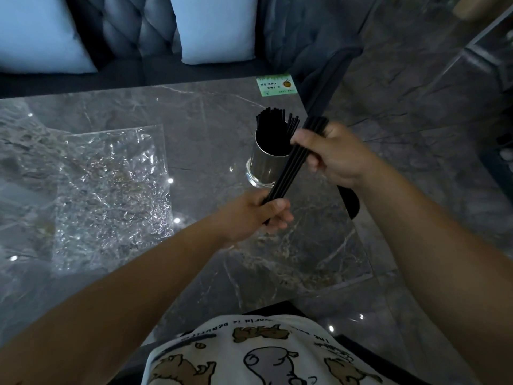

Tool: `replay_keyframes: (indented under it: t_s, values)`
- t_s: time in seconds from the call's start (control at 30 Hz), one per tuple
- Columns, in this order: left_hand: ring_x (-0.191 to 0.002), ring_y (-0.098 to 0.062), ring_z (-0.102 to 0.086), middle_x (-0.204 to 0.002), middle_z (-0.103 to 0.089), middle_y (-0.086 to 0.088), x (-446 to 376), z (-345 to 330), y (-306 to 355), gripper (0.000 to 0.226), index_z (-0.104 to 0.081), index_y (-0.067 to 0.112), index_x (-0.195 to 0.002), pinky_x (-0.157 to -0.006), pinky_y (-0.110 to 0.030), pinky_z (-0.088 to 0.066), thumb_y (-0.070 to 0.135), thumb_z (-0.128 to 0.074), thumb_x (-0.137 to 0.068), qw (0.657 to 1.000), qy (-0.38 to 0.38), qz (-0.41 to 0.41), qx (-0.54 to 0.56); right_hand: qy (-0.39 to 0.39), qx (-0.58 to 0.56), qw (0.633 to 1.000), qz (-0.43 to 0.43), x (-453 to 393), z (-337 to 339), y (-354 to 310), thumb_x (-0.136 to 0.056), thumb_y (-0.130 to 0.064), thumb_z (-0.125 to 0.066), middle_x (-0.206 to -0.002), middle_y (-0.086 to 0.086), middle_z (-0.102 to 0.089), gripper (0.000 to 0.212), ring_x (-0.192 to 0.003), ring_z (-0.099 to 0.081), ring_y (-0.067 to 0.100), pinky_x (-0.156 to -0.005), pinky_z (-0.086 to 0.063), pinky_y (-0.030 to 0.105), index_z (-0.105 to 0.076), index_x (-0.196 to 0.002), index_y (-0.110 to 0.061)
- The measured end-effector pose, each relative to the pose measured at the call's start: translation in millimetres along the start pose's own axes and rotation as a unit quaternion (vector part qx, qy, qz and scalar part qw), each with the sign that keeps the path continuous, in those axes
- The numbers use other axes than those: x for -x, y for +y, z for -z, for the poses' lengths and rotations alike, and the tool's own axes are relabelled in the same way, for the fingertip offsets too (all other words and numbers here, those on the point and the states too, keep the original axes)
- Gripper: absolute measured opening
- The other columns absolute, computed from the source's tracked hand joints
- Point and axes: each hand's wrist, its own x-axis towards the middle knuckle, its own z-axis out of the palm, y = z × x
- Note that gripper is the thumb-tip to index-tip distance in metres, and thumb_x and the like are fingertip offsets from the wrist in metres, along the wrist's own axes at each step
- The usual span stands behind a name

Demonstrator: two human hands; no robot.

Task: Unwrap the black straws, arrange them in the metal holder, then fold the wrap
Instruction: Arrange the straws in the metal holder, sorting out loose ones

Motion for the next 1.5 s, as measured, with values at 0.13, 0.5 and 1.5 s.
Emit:
replay_keyframes:
  t_s: [0.13, 0.5, 1.5]
  values:
    - [-0.090, -0.028, -0.066, -0.098, -0.070, -0.016, -22.5, 15.8, 13.8, 0.024, -0.063, 0.013, -0.094, -0.085, -0.044, -0.051, 0.036, -0.058, -0.088, 0.989, 0.115, -0.010, -0.095, 0.065, -0.022, 0.996, 0.050, -26.6, 28.5, -24.0, -0.094, -0.020, -0.057, -0.052, -0.009, -0.055, 0.017, -0.044, -0.043, 0.005, -0.043, -0.038, 0.019, -0.061, -0.080, -0.012]
    - [-0.059, -0.006, -0.059, -0.072, -0.066, 0.003, -73.1, 52.6, 9.4, 0.021, -0.063, 0.023, -0.072, -0.072, -0.037, -0.053, 0.018, -0.055, -0.091, 0.944, 0.283, -0.012, -0.170, 0.106, 0.236, 0.960, 0.105, -93.2, 37.0, -13.6, -0.087, -0.037, -0.062, -0.052, -0.001, -0.055, 0.041, -0.043, -0.052, 0.008, -0.045, -0.044, 0.021, -0.062, -0.089, 0.004]
    - [-0.056, -0.015, -0.053, -0.063, -0.058, 0.001, -114.9, 46.7, -0.4, 0.021, -0.059, 0.021, -0.075, -0.057, -0.028, -0.044, 0.032, -0.056, -0.092, 0.910, 0.376, 0.055, -0.165, 0.039, 0.384, 0.918, 0.096, -95.4, 62.0, 29.5, -0.094, -0.026, -0.055, -0.095, -0.007, -0.070, 0.021, -0.084, -0.061, 0.004, -0.072, -0.044, 0.016, -0.072, -0.103, -0.018]
